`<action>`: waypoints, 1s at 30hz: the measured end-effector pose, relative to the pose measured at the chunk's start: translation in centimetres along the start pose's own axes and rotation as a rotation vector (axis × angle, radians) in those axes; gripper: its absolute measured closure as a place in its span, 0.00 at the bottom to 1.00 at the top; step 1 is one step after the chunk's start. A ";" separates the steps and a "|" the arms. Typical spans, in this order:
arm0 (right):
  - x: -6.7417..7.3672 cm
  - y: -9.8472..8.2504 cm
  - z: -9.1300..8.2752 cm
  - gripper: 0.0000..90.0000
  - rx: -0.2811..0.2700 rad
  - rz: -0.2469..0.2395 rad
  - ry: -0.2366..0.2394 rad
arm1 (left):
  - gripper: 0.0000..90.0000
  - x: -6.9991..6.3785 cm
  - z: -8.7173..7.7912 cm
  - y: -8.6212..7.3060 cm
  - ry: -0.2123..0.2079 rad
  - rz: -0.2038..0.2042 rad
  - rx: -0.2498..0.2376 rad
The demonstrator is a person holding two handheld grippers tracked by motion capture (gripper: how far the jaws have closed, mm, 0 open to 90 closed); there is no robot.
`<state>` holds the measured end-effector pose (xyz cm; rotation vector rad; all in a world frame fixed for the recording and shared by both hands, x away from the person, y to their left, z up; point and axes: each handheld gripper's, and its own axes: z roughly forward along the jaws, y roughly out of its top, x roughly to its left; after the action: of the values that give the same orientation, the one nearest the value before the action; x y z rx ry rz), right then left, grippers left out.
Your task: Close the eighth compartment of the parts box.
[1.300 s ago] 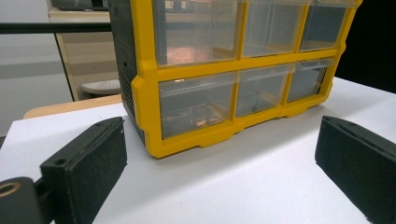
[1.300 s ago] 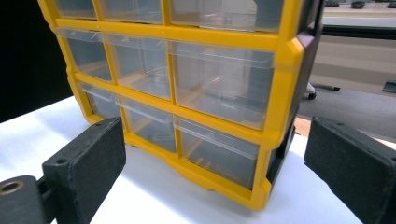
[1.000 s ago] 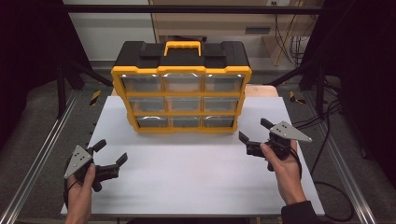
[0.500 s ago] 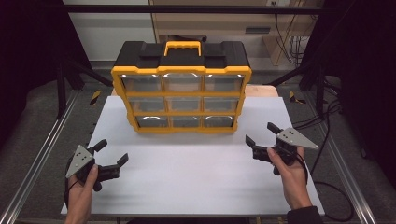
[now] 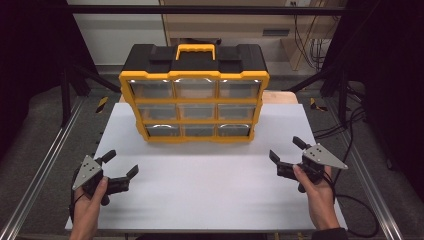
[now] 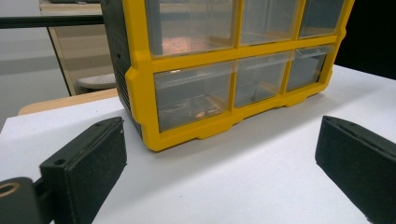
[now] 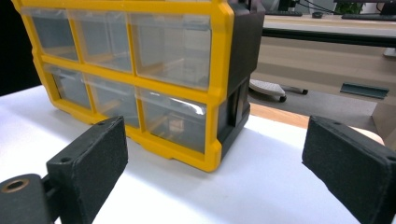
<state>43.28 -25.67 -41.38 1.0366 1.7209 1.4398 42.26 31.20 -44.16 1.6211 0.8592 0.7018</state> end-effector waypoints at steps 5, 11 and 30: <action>-0.3 -0.8 -0.5 0.08 -0.003 0.000 -0.003 | 0.02 0.1 0.1 -0.1 -0.003 -0.001 0.005; -0.5 -1.7 -0.9 0.09 -0.002 -0.001 -0.015 | 0.02 0.0 0.1 -0.1 -0.005 0.007 0.008; -0.4 -4.0 -1.4 0.08 -0.013 0.015 0.002 | 0.03 0.6 0.2 -0.6 -0.008 -0.044 0.014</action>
<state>41.63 -26.93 -45.09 1.0437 1.7064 1.4597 42.64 31.65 -44.81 1.6111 0.8933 0.6598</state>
